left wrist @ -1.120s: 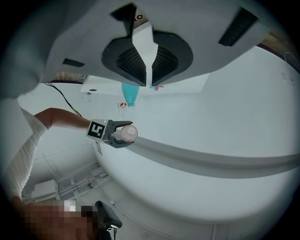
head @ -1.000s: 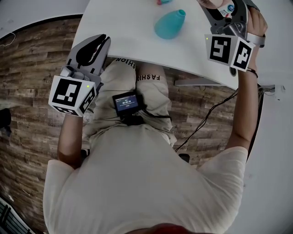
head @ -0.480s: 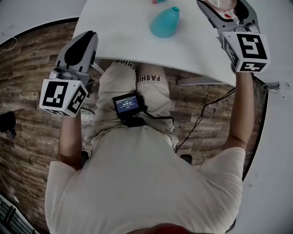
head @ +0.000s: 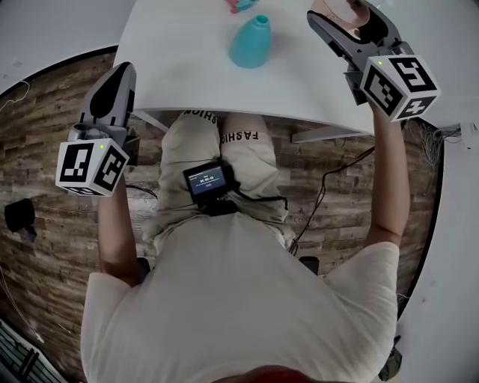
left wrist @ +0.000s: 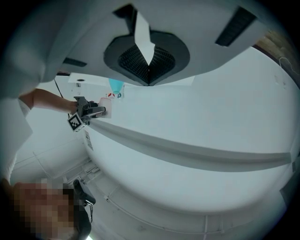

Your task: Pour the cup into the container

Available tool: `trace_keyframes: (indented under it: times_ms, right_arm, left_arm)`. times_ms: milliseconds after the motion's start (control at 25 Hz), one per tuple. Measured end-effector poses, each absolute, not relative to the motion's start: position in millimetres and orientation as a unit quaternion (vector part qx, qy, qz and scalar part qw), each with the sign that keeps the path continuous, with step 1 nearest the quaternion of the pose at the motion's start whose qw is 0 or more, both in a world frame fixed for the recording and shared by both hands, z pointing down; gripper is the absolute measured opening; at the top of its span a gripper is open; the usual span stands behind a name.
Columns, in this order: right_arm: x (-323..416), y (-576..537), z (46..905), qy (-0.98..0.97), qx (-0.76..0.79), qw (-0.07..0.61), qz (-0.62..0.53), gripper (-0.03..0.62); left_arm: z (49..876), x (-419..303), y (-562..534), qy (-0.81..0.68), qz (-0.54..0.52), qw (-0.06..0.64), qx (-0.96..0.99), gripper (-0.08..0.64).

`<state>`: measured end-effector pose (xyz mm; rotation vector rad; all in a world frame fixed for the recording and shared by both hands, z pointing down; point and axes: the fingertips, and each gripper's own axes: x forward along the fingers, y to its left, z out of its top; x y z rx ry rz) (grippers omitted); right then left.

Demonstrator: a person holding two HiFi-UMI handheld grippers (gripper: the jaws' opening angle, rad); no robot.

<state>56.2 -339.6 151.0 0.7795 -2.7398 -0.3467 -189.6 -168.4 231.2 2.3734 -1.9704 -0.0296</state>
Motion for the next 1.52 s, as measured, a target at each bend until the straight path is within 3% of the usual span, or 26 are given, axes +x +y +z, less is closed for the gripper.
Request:
trace_keyframes:
  times_ms: [400,1520]
  right_arm:
    - [75.9,-353.0,169.1,-0.953,0.277,0.111,-0.043,0.371]
    - [118.3,-370.3,206.2,-0.941,0.316,0.121,-0.002,0.371]
  left_arm:
    - [224.1,-206.0,-176.9,-0.645,-0.015,0.037,0.763,0.011]
    - [221.4,-215.6,-182.4,-0.648,0.01,0.018,0.761,0.011]
